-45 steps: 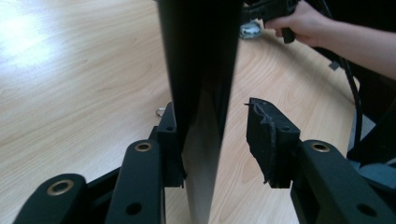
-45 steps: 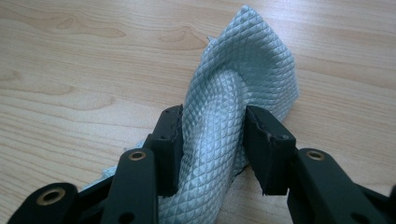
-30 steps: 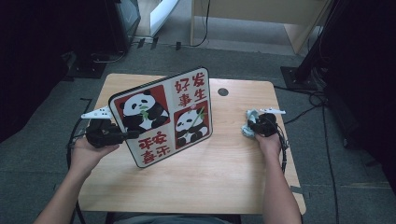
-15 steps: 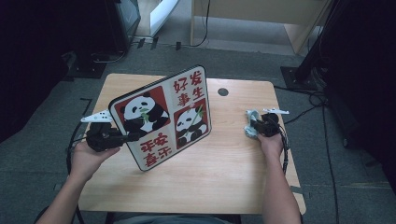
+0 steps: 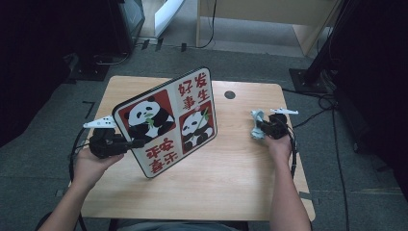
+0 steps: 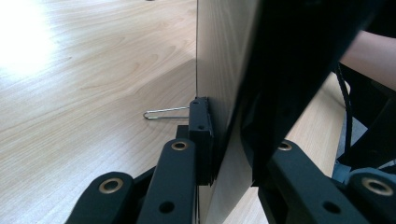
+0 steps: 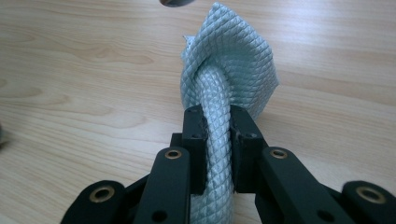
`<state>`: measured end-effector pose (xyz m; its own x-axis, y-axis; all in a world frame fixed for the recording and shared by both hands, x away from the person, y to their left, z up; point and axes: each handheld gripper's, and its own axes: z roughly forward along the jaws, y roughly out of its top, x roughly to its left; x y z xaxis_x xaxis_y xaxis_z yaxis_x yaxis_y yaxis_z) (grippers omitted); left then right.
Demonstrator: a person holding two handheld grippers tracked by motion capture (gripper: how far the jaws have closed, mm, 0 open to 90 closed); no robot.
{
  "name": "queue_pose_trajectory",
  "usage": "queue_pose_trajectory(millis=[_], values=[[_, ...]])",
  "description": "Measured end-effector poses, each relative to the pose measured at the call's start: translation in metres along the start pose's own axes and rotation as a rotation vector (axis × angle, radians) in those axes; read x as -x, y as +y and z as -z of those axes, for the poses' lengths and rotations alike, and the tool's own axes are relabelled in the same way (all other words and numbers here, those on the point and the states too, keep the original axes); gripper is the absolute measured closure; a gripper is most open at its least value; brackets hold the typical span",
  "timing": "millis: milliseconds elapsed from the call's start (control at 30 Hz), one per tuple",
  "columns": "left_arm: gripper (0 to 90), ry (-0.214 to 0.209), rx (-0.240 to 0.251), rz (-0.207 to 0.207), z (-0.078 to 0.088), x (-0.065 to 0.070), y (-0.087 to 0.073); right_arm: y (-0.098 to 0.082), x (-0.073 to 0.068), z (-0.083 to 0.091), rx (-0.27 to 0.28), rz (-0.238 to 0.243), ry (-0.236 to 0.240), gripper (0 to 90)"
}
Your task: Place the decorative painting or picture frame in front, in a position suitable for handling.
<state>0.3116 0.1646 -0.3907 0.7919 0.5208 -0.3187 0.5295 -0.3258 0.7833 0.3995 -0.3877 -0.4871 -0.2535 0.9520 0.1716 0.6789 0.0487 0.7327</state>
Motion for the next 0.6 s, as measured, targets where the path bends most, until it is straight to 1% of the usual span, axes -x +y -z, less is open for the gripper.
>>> queue_pose_trajectory(millis=[133,267,467,600], values=[[80.1,-0.006,0.004,0.004,0.0,0.003,-0.002,0.008,-0.013,0.008,0.016,0.033,0.025,79.6],[79.5,-0.014,0.002,0.006,0.0,0.006,-0.003,0.017,-0.027,0.018,0.06,0.061,0.077,79.6],[79.4,-0.021,0.0,0.005,0.002,0.009,-0.006,0.028,-0.047,0.034,0.094,0.116,0.136,79.6],[79.4,-0.022,-0.002,0.002,0.003,0.012,-0.007,0.036,-0.058,0.046,0.109,0.122,0.185,79.6]])
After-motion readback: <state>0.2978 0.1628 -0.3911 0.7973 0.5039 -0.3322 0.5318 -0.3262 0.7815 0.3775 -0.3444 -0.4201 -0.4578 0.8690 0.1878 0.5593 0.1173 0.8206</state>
